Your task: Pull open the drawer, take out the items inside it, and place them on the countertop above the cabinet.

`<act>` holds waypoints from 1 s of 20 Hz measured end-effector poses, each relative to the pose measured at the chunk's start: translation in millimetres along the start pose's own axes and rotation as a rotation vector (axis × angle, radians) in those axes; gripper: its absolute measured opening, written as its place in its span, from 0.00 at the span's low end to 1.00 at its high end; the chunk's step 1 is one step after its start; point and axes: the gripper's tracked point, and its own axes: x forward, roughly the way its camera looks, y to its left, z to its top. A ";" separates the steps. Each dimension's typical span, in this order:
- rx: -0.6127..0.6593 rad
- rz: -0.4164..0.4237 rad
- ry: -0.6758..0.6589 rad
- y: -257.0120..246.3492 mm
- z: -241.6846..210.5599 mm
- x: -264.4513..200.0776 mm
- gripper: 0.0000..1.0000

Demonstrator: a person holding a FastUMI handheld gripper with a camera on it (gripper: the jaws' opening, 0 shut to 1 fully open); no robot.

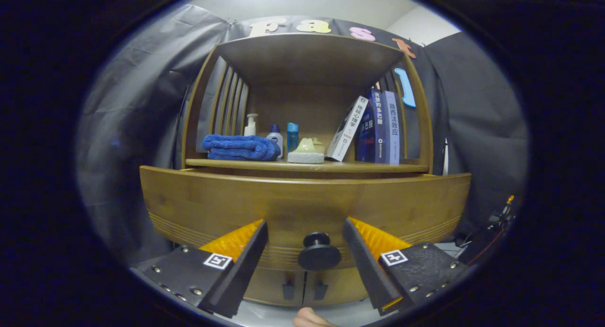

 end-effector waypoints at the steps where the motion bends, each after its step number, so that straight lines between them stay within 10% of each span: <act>1: -0.002 -0.001 -0.001 -0.1 0.4 1.3 0.99; 20: 0.032 -0.004 -0.027 3.4 -2.0 55.6 0.99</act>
